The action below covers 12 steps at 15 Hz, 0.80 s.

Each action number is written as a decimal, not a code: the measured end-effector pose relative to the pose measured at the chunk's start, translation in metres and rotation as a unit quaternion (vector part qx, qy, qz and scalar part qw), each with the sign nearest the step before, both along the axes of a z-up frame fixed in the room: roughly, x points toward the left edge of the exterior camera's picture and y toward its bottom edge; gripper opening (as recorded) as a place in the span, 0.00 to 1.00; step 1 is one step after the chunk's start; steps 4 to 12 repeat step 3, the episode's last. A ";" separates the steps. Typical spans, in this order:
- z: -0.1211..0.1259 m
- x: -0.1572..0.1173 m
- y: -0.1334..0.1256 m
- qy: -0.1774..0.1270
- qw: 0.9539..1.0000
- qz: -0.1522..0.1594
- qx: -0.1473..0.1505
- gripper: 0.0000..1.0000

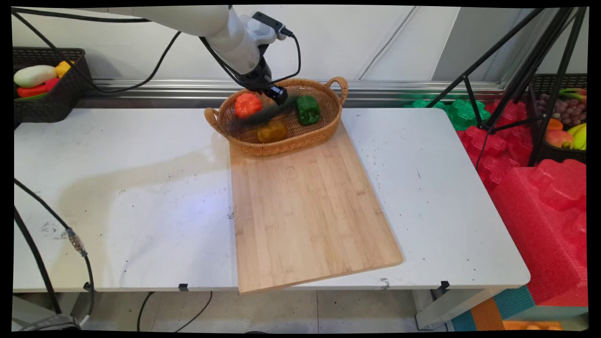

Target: Place the picked object in the vegetable basket

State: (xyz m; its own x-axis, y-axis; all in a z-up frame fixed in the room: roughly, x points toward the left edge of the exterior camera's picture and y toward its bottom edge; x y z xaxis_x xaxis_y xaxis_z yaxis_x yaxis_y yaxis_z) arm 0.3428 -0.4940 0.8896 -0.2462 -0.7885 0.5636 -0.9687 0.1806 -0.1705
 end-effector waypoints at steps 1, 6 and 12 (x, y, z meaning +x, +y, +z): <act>-0.001 -0.001 -0.001 -0.002 1.000 -0.001 0.001 1.00; -0.001 -0.002 -0.002 -0.008 1.000 -0.006 -0.001 1.00; -0.001 -0.002 -0.002 -0.008 1.000 -0.006 -0.001 1.00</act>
